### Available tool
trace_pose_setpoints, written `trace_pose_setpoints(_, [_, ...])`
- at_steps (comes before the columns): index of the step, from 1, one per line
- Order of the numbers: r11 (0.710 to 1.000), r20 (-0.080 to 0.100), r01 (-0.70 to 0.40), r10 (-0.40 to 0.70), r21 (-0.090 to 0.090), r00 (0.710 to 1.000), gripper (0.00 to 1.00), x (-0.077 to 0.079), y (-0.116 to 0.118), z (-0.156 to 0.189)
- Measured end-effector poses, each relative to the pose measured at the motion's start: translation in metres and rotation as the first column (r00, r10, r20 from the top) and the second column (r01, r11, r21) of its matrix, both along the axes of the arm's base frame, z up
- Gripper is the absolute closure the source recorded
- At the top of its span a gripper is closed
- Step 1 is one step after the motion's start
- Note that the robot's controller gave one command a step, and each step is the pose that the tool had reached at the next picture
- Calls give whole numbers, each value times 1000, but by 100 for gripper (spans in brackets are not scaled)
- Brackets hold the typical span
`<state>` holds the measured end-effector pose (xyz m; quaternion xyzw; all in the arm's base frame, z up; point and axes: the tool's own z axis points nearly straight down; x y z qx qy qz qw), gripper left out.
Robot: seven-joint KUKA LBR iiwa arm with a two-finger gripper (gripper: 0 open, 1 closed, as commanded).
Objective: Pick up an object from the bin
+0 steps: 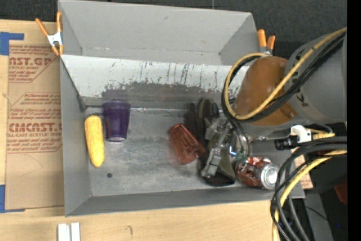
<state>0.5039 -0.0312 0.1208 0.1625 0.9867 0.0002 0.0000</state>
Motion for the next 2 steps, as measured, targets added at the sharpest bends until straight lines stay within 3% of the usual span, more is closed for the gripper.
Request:
trace_pose_setpoints(1, [998,0,63,-63,1,998,0,50,27,-38])
trace_pose_setpoints(2, [917,-22,400,-400,5,916,100,83,0,-42])
